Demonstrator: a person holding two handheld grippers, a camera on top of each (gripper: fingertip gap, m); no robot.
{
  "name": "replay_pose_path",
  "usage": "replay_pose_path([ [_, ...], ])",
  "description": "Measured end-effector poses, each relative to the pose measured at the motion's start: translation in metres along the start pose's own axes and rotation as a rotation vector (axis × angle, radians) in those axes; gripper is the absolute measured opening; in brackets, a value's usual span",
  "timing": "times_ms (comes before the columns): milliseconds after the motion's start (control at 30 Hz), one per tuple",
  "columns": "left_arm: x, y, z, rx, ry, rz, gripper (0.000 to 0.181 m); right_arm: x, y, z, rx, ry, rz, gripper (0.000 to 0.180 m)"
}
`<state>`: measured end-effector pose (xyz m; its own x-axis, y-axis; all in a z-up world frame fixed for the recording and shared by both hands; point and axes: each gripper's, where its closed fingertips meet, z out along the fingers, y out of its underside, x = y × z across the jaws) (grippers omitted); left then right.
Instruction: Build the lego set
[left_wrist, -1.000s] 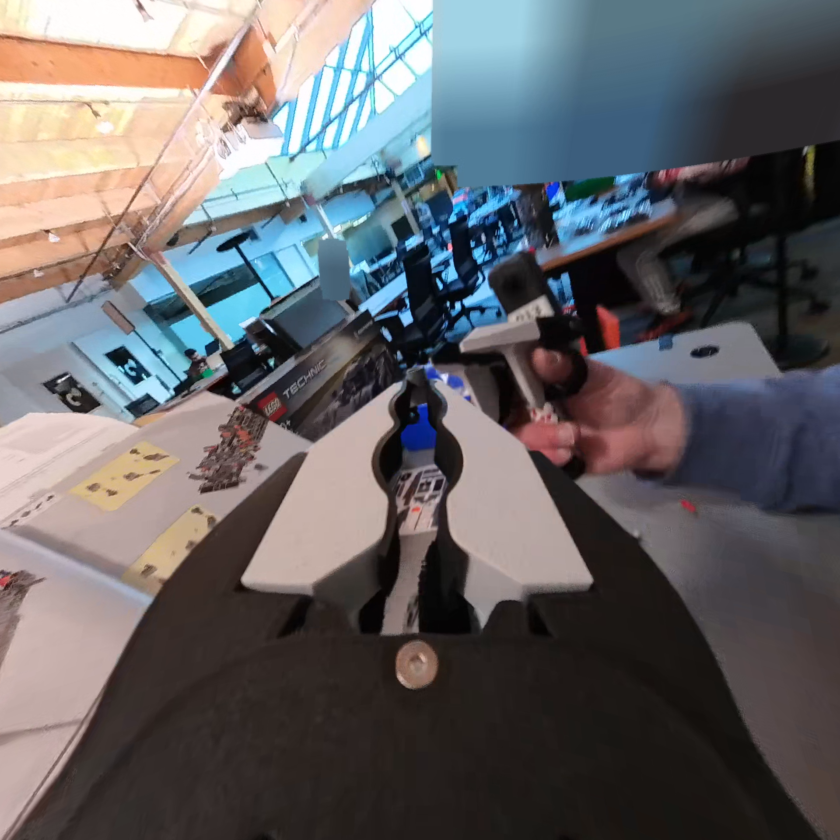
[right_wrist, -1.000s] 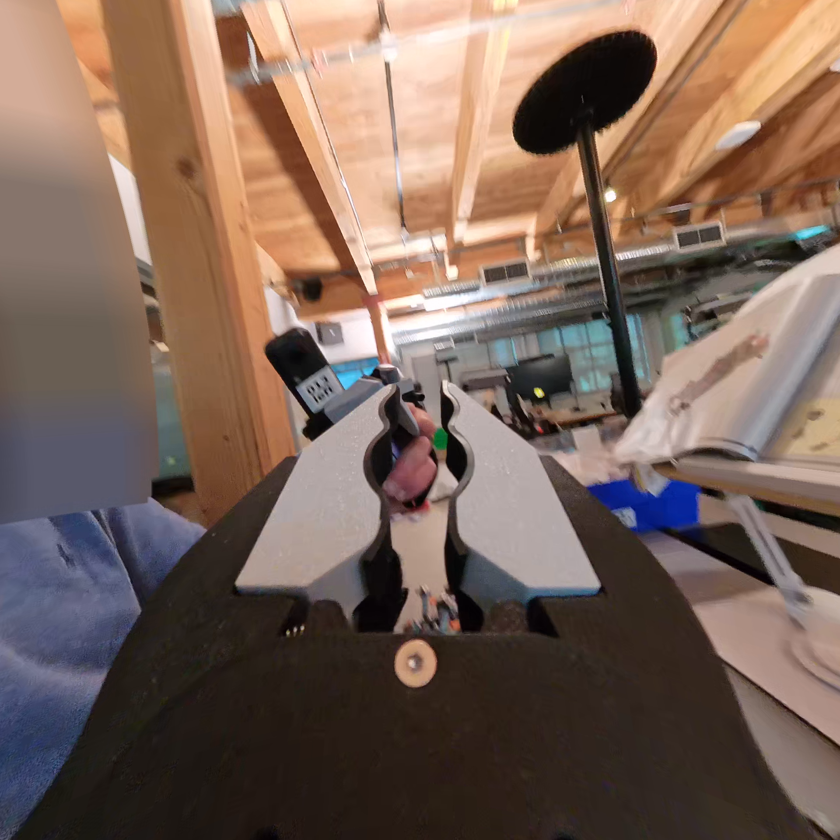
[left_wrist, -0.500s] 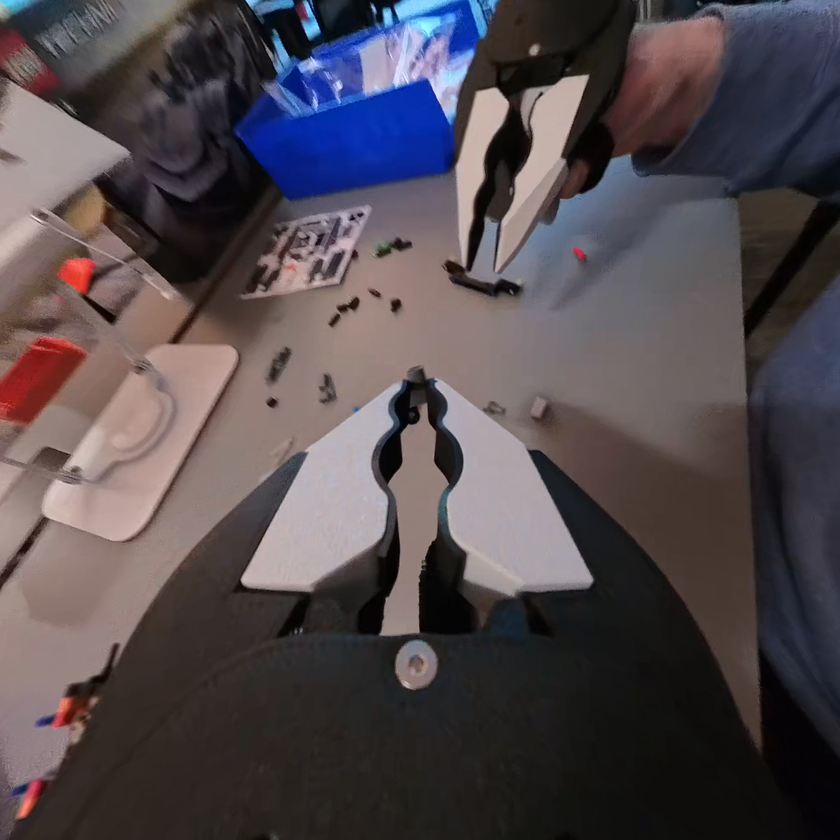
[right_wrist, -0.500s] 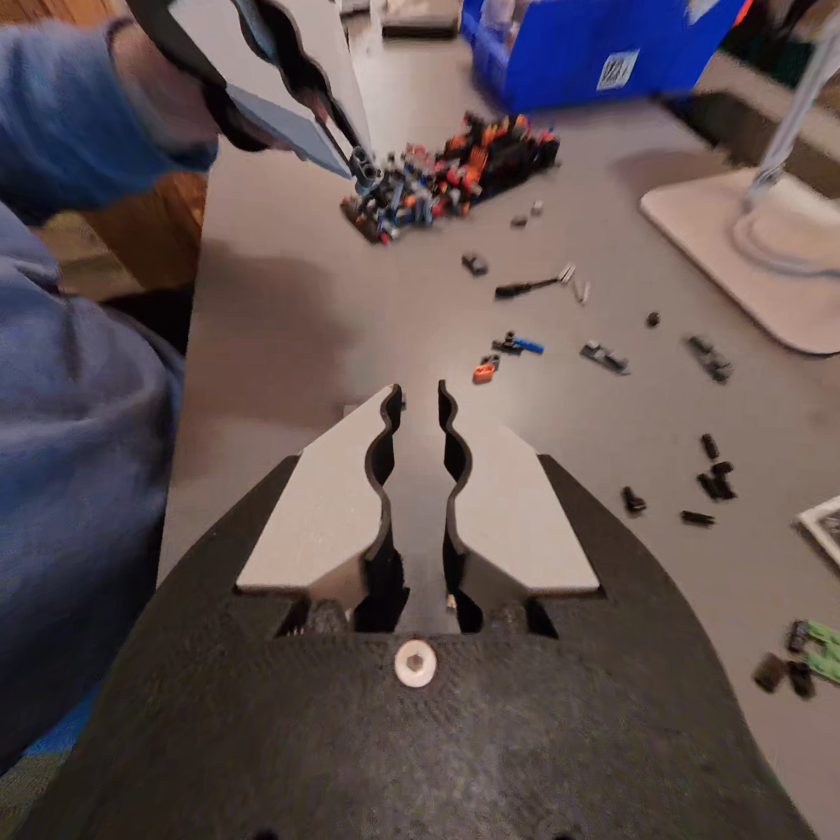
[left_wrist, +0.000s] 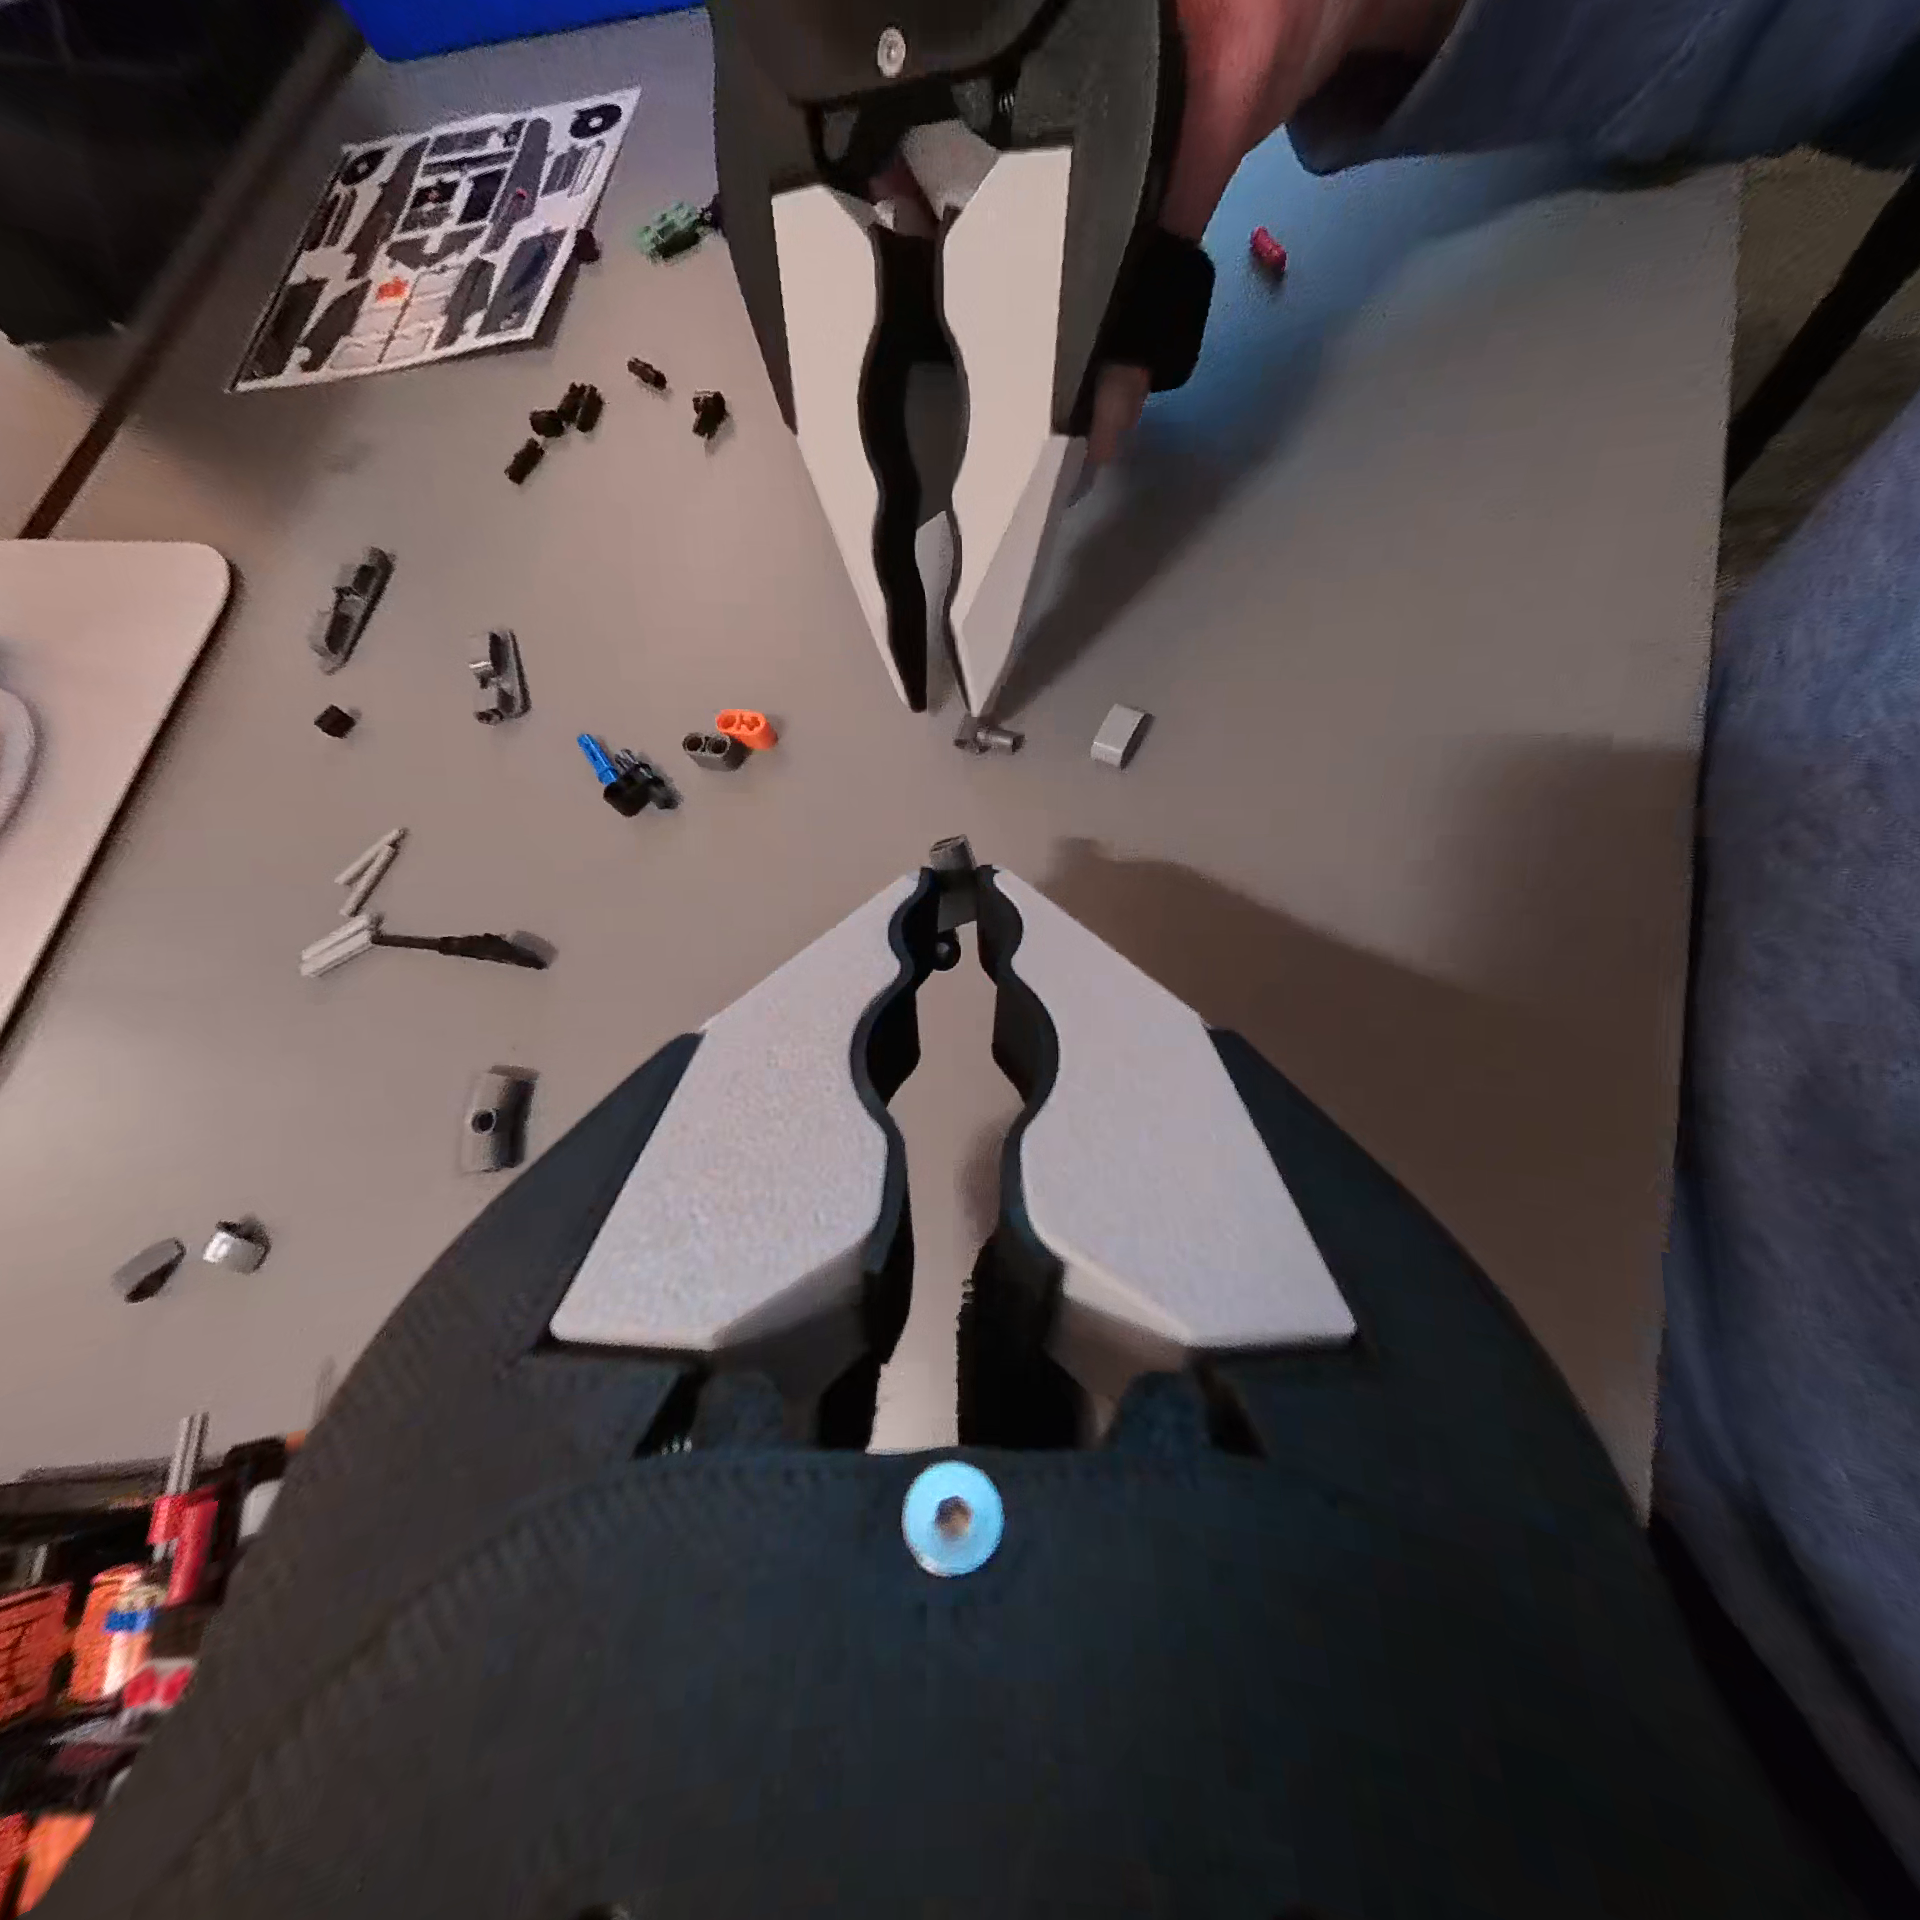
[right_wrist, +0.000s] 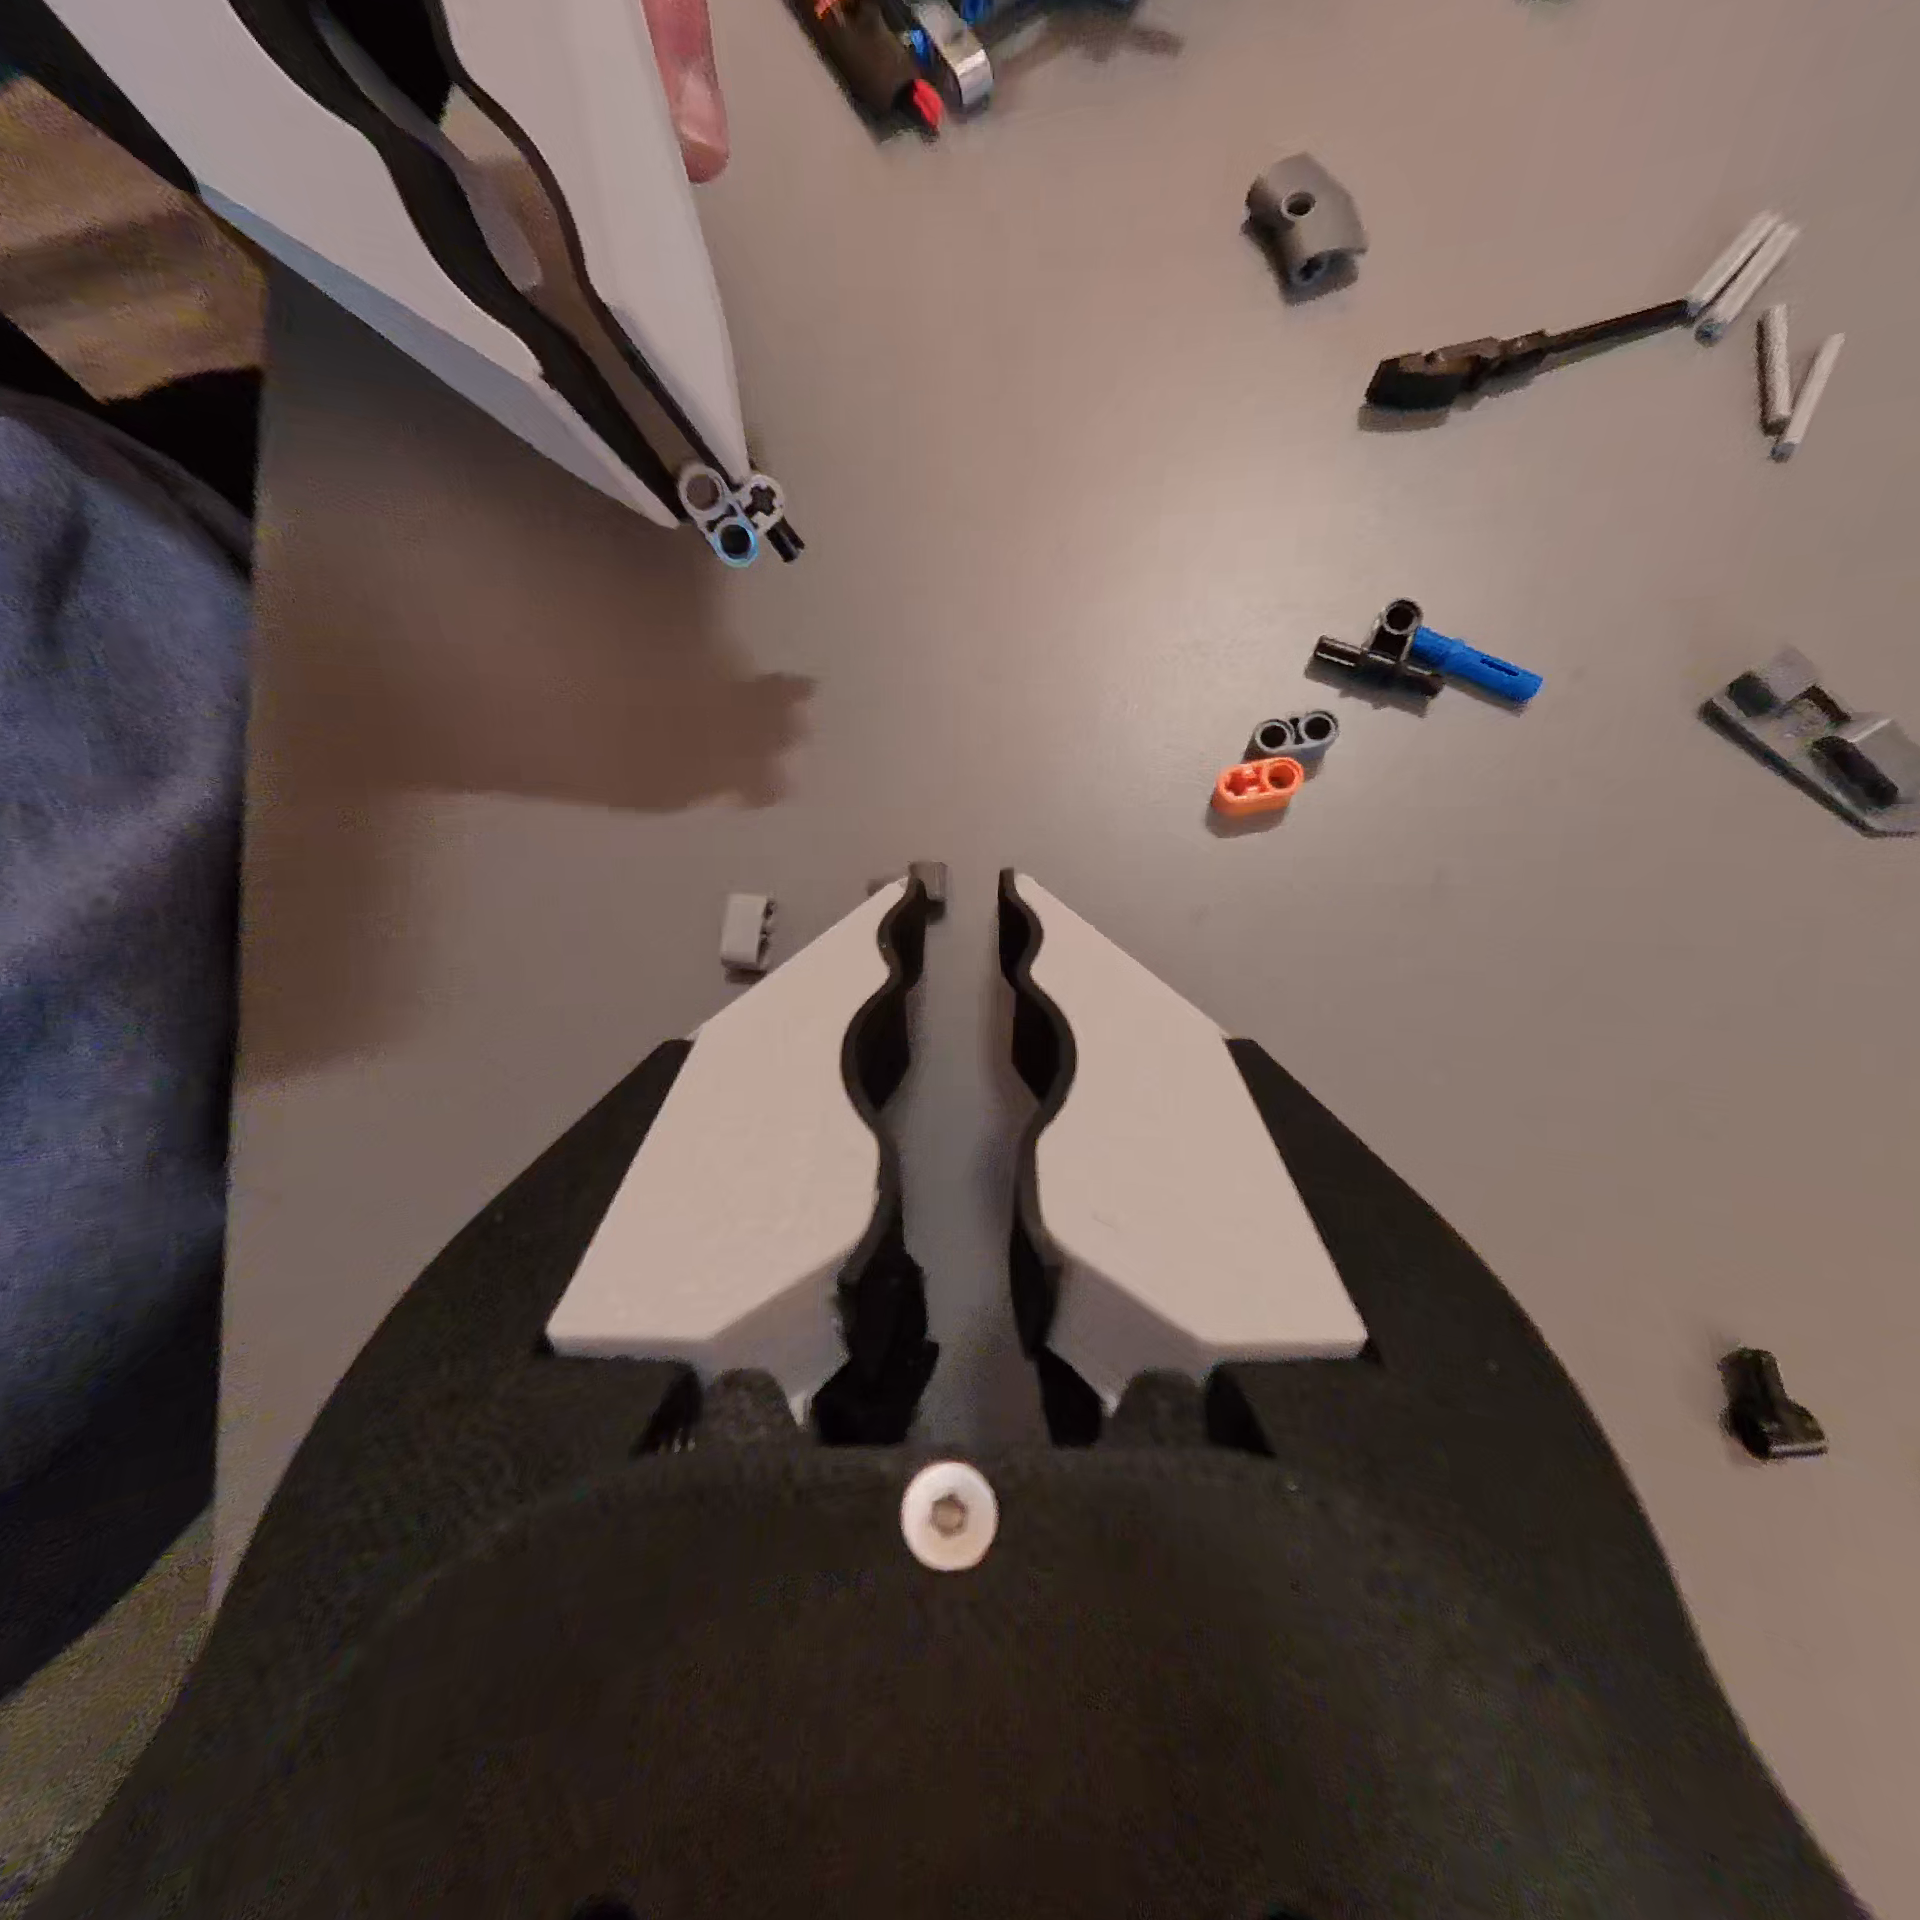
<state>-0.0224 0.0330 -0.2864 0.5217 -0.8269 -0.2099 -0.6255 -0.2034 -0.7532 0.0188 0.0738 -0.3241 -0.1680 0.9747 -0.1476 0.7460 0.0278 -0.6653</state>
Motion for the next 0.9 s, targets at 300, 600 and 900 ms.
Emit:
replay_pose_path([
  [300,0.000,0.012,0.006,-0.042,0.034,-0.033,0.005,-0.015,0.005,-0.001,-0.015,-0.072,0.001,0.011],
  [600,0.008,0.018,0.015,-0.127,0.070,-0.009,0.005,-0.005,0.005,0.003,-0.072,-0.068,-0.196,0.009],
  [900,0.007,0.018,0.015,-0.128,0.063,-0.016,0.005,-0.029,-0.003,0.017,-0.025,-0.116,-0.163,0.000],
])
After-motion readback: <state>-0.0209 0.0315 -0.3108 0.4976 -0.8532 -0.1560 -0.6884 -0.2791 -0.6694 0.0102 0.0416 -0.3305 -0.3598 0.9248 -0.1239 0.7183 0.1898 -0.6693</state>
